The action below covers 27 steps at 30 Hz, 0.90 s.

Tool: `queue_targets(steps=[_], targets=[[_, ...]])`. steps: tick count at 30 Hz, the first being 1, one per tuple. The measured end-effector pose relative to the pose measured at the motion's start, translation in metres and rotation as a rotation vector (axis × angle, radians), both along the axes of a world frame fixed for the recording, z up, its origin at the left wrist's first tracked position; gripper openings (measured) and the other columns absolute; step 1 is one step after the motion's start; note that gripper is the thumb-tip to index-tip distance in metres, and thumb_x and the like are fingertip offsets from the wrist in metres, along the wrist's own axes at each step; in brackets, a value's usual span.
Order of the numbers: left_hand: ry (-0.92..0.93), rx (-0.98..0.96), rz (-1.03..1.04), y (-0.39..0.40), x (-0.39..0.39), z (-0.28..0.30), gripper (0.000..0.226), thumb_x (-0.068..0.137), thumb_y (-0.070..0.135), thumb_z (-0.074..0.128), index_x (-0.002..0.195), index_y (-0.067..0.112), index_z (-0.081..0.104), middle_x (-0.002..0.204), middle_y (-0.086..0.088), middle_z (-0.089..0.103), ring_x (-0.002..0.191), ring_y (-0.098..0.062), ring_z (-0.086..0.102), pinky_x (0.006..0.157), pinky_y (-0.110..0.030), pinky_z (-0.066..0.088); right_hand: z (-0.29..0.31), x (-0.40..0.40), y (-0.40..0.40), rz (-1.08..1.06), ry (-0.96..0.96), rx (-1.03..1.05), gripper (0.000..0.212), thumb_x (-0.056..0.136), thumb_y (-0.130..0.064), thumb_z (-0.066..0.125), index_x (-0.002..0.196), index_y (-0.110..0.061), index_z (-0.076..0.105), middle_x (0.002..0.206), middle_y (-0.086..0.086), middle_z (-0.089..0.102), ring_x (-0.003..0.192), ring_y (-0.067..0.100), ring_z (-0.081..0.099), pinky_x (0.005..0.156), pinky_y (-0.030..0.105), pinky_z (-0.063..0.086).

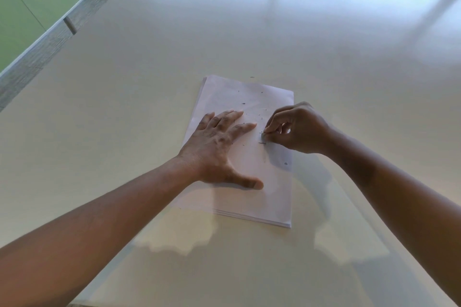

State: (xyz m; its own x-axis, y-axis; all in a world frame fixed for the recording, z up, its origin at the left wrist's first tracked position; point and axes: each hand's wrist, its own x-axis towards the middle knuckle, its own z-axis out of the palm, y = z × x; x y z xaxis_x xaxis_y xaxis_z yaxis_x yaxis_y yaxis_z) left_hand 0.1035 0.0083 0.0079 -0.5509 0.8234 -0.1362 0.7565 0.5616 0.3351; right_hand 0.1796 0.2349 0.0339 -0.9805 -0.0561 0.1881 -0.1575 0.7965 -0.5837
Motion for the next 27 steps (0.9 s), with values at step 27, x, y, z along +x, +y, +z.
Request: queue_targets(steps=[27], targets=[[0.04,-0.009,-0.102,0.032,0.001,0.0,0.133,0.053,0.106,0.045,0.162,0.039,0.007,0.172,0.011,0.0,0.156,-0.007,-0.016,0.125,-0.053,-0.011,0.006,0.019,-0.012,0.244,-0.034,0.041,0.008,0.07,-0.004,0.078,0.069,-0.012,0.075,0.069,-0.003,0.068,0.058,0.0,0.057,0.058,0.023,0.052]])
